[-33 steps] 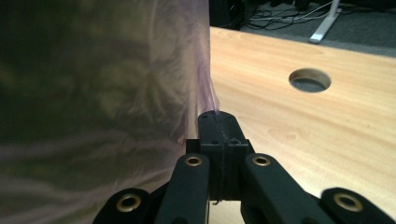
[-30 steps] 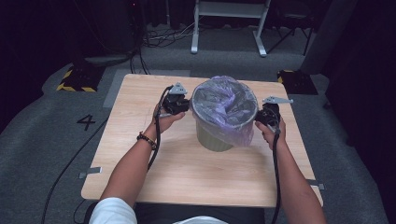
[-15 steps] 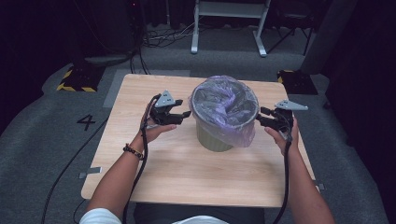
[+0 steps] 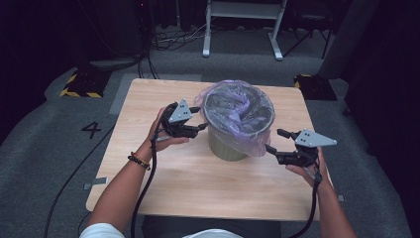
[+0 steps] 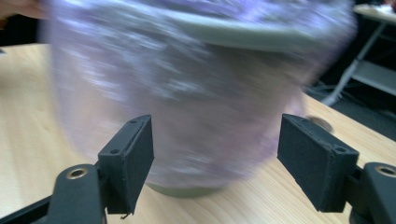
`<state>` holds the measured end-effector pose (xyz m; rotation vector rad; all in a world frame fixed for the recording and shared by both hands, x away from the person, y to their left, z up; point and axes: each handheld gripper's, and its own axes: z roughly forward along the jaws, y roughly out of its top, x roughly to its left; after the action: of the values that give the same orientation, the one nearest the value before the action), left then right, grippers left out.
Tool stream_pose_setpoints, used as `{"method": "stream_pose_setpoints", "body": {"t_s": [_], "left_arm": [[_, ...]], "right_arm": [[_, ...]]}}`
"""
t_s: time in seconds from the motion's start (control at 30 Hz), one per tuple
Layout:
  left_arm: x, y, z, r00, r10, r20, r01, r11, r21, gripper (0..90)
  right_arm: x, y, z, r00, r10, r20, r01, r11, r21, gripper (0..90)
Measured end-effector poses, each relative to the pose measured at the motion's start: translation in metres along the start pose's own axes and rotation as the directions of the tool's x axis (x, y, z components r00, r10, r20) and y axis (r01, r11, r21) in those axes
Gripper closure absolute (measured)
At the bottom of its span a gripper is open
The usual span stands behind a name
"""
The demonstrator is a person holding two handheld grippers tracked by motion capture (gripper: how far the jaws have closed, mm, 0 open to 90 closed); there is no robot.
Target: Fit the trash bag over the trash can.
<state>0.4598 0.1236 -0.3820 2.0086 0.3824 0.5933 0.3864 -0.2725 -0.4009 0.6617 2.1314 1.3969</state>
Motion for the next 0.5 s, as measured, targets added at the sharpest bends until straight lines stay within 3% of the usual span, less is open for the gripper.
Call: {"method": "stream_pose_setpoints", "body": {"t_s": [0.1, 0.13, 0.17, 0.2, 0.23, 0.3, 0.33, 0.43, 0.5], "left_arm": [[0.001, -0.001, 0.003, 0.9999, 0.013, 0.006, -0.013, 0.9999, 0.011, 53.7], [0.001, -0.001, 0.004, 0.9997, 0.018, 0.017, -0.018, 0.9998, 0.010, 67.6], [0.001, -0.002, 0.005, 0.9997, 0.019, 0.013, -0.019, 0.9998, 0.010, 74.7], [0.001, -0.002, 0.005, 0.9998, 0.021, 0.004, -0.021, 0.9996, 0.017, 74.7], [0.001, -0.002, 0.006, 0.9998, 0.017, 0.012, -0.017, 0.9998, 0.013, 86.8], [0.001, -0.003, 0.006, 0.9997, 0.012, 0.023, -0.012, 0.9999, 0.003, 90.0], [0.001, -0.003, 0.006, 0.9995, 0.010, 0.030, -0.010, 0.9999, 0.002, 90.0], [-0.001, -0.005, 0.006, 0.9995, 0.011, 0.028, -0.011, 0.9999, 0.008, 90.0], [0.000, -0.009, 0.006, 0.9995, -0.004, 0.030, 0.004, 0.9999, 0.010, 90.0]], "right_arm": [[0.018, 0.000, 0.005, 0.9988, -0.047, 0.013, 0.046, 0.999, 0.012, 24.0], [0.030, 0.000, 0.009, 0.9957, -0.085, 0.037, 0.085, 0.996, 0.015, 24.1], [0.034, 0.000, 0.011, 0.9943, -0.093, 0.052, 0.092, 0.996, 0.017, 23.9], [0.034, 0.000, 0.011, 0.9943, -0.093, 0.052, 0.092, 0.996, 0.017, 23.9], [0.042, 0.000, 0.017, 0.9889, -0.123, 0.082, 0.122, 0.992, 0.028, 24.9], [0.044, -0.001, 0.019, 0.9862, -0.131, 0.101, 0.128, 0.991, 0.034, 27.3], [0.046, -0.001, 0.022, 0.9815, -0.141, 0.129, 0.137, 0.990, 0.044, 33.3], [0.047, -0.003, 0.029, 0.9789, -0.143, 0.147, 0.136, 0.989, 0.054, 55.2], [0.046, -0.005, 0.033, 0.9821, -0.146, 0.119, 0.141, 0.989, 0.049, 75.2]]}}
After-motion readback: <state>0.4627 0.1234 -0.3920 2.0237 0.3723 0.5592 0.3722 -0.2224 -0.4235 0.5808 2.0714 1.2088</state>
